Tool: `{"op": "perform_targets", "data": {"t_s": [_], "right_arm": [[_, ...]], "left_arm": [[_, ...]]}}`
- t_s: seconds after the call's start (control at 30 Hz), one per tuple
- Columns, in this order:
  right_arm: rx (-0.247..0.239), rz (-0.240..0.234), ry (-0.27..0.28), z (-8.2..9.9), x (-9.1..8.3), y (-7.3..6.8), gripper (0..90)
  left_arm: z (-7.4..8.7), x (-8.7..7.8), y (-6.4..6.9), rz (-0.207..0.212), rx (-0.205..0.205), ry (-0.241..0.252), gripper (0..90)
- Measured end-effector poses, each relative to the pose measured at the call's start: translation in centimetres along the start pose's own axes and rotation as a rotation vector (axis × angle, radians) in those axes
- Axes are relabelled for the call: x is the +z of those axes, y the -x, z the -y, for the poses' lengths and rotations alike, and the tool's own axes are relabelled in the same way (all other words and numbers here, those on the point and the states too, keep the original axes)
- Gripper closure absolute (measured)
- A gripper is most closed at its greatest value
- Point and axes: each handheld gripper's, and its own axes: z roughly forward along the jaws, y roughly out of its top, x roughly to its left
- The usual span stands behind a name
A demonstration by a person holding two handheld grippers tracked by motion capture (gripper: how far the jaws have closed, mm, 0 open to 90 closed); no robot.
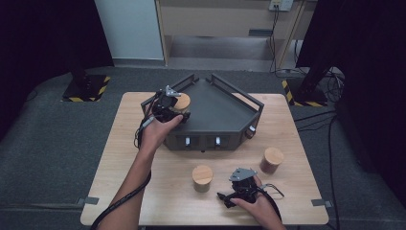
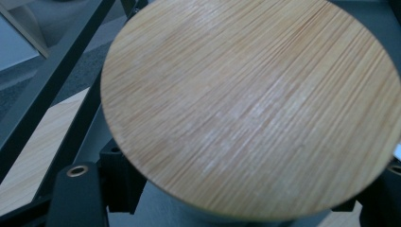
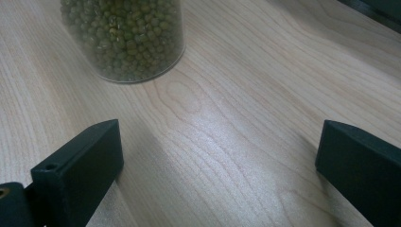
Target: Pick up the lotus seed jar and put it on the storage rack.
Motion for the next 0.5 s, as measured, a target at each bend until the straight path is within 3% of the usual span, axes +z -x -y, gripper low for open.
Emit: {"op": "perform_targets", "data": {"t_s": [0.27, 0.5], "right_arm": [[0.0, 0.0, -0.001, 0.0, 0.0, 0.0, 2.1], [0.001, 0.0, -0.001, 0.1, -0.1, -0.1, 2.1]], "left_arm": [[0.2, 1.2, -0.7, -0.006, -0.023, -0.012, 24.1], [0.4, 1.8, -0.8, -0.007, -0.015, -0.022, 24.2]]}}
